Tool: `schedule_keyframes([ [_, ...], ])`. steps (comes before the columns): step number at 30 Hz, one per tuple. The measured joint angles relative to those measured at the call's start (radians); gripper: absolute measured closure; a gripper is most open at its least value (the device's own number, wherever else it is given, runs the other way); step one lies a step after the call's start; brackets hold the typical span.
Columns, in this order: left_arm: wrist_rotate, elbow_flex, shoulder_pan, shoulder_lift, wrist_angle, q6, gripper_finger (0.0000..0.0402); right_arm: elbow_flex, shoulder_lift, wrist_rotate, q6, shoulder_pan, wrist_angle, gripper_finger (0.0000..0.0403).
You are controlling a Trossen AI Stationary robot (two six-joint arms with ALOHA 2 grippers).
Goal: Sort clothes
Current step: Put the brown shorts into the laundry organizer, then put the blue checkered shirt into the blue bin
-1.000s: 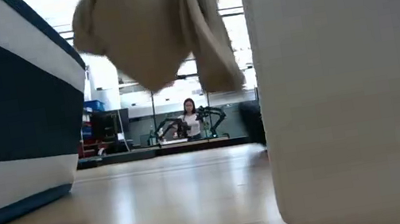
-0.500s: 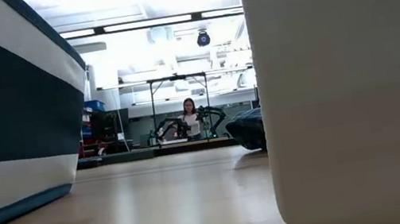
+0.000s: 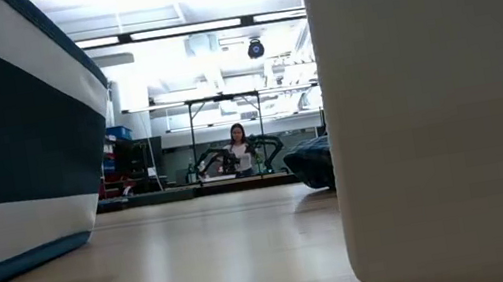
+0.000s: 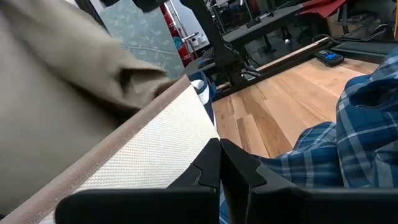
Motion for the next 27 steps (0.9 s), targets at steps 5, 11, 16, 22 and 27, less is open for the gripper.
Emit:
schedule_keyframes([
  [5, -0.101, 0.001, 0.022, 0.06, -0.012, -0.031, 0.0327, 0.0, 0.0, 0.0, 0.0, 0.0, 0.0, 0.0402],
  [11, -0.027, 0.001, 0.029, 0.058, -0.003, 0.038, 0.025, 0.0, 0.0, 0.0, 0.0, 0.0, 0.0, 0.0402],
  [16, 0.024, 0.059, 0.073, -0.035, -0.211, 0.176, 0.02, 0.0, 0.001, 0.0, 0.0, 0.0, 0.0, 0.0402],
  [22, -0.096, 0.244, 0.258, -0.039, -0.782, 0.343, 0.0182, 0.0, 0.0, 0.0, 0.0, 0.0, 0.0, 0.0402],
  [27, -0.095, 0.294, 0.354, 0.095, -0.991, 0.297, 0.0181, 0.0, 0.0, 0.0, 0.0, 0.0, 0.0, 0.0402],
])
